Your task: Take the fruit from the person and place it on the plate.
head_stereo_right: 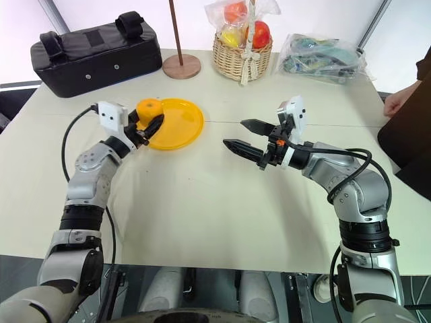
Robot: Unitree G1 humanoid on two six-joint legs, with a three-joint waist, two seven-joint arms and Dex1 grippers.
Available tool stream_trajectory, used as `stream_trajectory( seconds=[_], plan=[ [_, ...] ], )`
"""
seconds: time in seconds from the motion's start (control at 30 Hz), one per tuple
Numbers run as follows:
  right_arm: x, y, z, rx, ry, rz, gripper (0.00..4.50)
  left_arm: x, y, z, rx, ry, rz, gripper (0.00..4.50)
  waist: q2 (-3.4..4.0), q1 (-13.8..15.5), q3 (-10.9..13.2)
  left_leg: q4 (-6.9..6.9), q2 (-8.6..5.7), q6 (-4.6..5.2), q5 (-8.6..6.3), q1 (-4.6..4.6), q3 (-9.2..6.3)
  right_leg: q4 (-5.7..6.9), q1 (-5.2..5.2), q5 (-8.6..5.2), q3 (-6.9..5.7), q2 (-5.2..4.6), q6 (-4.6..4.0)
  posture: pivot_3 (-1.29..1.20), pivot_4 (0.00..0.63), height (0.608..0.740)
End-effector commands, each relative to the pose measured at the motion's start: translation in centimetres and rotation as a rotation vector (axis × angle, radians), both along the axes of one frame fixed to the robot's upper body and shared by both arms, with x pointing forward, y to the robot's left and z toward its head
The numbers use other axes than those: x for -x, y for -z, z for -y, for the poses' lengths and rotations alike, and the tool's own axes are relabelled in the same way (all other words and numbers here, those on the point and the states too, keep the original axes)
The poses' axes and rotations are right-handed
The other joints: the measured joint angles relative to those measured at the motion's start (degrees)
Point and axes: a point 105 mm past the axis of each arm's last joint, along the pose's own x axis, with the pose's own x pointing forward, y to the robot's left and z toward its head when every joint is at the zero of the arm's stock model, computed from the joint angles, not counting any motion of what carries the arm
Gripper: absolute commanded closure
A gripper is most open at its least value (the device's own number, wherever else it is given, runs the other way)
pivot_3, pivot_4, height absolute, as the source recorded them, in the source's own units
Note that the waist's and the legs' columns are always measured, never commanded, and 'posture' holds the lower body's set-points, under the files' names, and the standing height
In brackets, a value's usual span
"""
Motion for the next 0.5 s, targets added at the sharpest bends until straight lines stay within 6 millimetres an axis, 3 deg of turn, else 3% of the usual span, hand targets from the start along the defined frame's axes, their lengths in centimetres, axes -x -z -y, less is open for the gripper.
stream_trajectory(
  seconds=[0.03, 0.07, 0.13, 0.23, 0.4, 0.5],
  plan=[
    [0.4, -1.0, -0.4, -0.005, -0.011, 0.052, 0.0, -0.3, -0.3, 0.0, -0.005, -0.016, 0.042, 2.01, 0.0, 0.0, 0.0, -0.01, 0.0, 0.0, 0.0, 0.0, 0.0, 0.0, 0.0, 0.0, 0.0, 0.0, 0.0, 0.0, 0.15, 0.74],
    [0.4, -1.0, -0.4, -0.005, -0.01, 0.052, 0.0, -0.4, -0.1, 0.0, -0.001, -0.017, 0.038, 2.01, 0.0, 0.0, 0.0, -0.01, 0.0, 0.0, 0.0, 0.0, 0.0, 0.0, -0.01, 0.0, 0.0, 0.0, 0.0, 0.0, 0.15, 0.74],
    [0.4, -1.0, -0.3, -0.006, -0.003, 0.054, 0.0, -0.6, 0.1, 0.1, 0.012, -0.014, 0.035, 0.98, 0.0, 0.0, 0.0, 0.0, 0.01, 0.0, 0.0, 0.0, 0.0, 0.0, -0.01, 0.0, -0.01, 0.0, 0.0, 0.0, 0.15, 0.74],
    [0.4, -1.0, -0.2, -0.007, 0.008, 0.056, 0.0, -0.8, 0.0, 0.2, 0.024, -0.006, 0.035, 0.04, 0.0, 0.0, 0.0, 0.0, 0.01, 0.0, 0.0, -0.01, 0.0, 0.0, 0.0, 0.0, -0.01, 0.0, 0.0, 0.0, 0.15, 0.74],
    [0.5, -1.0, -0.1, -0.006, 0.013, 0.055, 0.0, -1.1, -0.7, -0.2, -0.006, -0.022, 0.056, 0.04, 0.0, 0.0, 0.0, 0.0, 0.0, 0.0, 0.0, -0.01, 0.0, 0.0, 0.0, 0.0, -0.01, 0.0, 0.0, 0.0, 0.15, 0.74],
    [0.4, -1.1, 0.0, -0.004, 0.018, 0.058, 0.0, -0.9, -2.7, -1.0, -0.009, -0.021, 0.097, 0.04, 0.0, -0.1, 0.0, -0.01, 0.0, 0.0, 0.0, -0.01, 0.0, 0.0, 0.0, 0.0, -0.01, 0.0, 0.0, 0.0, 0.15, 0.74]
  ],
)
